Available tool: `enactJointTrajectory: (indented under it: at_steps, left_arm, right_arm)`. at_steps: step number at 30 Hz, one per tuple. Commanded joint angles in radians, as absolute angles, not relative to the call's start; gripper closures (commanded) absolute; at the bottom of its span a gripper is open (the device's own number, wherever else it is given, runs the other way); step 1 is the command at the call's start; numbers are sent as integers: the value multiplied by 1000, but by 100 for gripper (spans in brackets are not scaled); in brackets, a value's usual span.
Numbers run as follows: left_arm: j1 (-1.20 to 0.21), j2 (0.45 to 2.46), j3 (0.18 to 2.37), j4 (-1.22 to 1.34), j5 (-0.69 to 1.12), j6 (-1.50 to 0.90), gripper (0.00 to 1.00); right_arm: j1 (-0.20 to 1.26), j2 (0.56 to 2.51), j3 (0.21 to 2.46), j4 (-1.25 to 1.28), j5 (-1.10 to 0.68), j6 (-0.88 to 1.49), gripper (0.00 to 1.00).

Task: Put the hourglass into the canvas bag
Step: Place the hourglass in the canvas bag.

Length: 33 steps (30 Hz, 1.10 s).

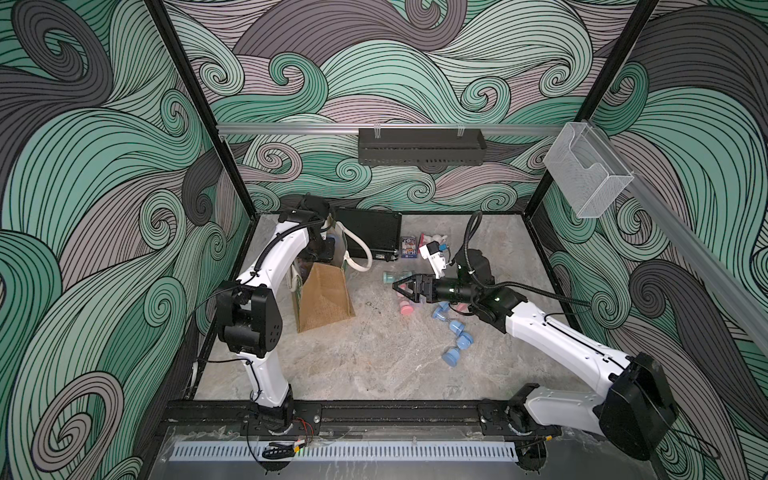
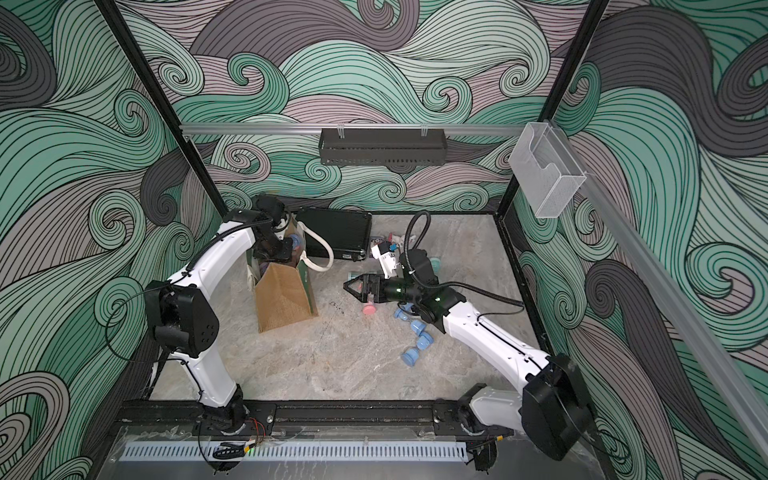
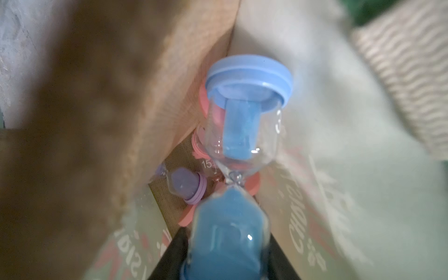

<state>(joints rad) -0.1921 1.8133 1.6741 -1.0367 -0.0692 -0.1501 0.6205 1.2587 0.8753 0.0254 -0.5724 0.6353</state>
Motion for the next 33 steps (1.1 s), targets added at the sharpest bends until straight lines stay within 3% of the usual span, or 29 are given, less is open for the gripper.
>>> enactJointTrajectory:
  at_steps: [1,7,14,33]
  left_arm:
    - [-186,1776,1634,-1060,-49,-174,82]
    - [-186,1739,1634,-1067,-29,-171,62]
    - [-187,1693,1640,-1071,-21,-170,52]
    - [-188,1515,1689,-1020,53,-144,36]
  right_arm:
    - [620,1237,892,10,-554,608,0]
    - [612,1203,903,-36,-545,578,0]
    - [607,1163,916,-64,-531,563,0]
    - [597,1106,967,-164,-512,514,0]
